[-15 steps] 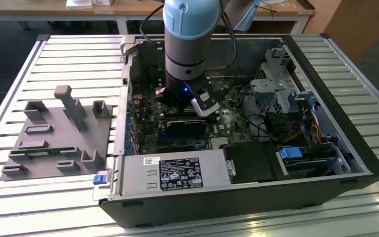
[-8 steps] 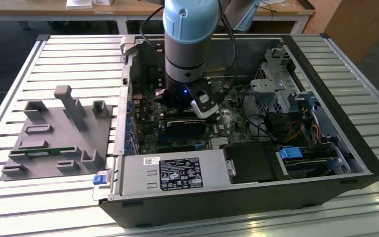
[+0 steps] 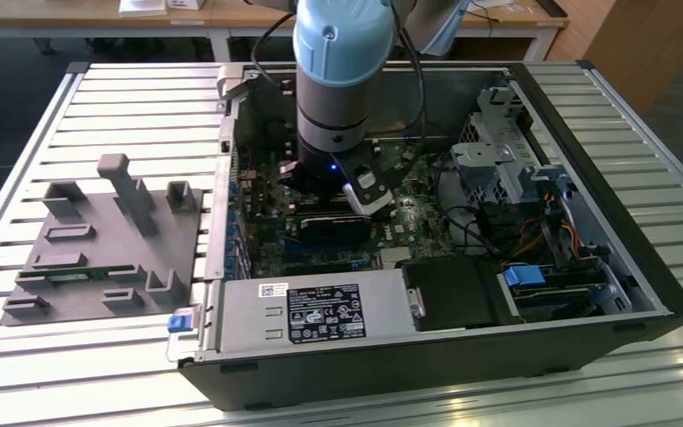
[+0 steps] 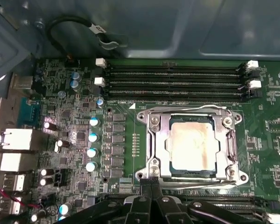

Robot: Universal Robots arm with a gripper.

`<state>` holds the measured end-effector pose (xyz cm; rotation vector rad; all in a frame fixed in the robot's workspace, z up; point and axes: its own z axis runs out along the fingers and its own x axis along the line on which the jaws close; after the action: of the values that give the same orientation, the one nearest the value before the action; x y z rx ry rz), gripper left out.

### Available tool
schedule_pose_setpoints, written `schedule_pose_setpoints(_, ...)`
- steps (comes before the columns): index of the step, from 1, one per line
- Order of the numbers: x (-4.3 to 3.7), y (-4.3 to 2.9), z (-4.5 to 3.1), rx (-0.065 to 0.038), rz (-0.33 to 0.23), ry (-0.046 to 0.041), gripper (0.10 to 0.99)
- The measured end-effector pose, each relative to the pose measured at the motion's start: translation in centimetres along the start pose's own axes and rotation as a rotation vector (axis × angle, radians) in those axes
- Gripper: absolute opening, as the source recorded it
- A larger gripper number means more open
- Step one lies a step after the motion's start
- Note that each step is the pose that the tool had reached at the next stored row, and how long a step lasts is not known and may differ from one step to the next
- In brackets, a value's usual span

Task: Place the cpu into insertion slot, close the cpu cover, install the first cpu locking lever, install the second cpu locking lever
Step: 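Install the second cpu locking lever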

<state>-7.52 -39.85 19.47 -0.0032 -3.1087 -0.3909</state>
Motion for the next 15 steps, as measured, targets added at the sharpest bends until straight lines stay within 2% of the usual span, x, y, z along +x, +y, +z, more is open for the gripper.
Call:
schedule_pose_setpoints(6, 0.21, -0.06, 0.23, -0.020, 0.000, -0.0002, 0.106)
schedule_pose_setpoints(15, 0.62, 0.02, 0.51, -0.029, 0.000, -0.0003, 0.106)
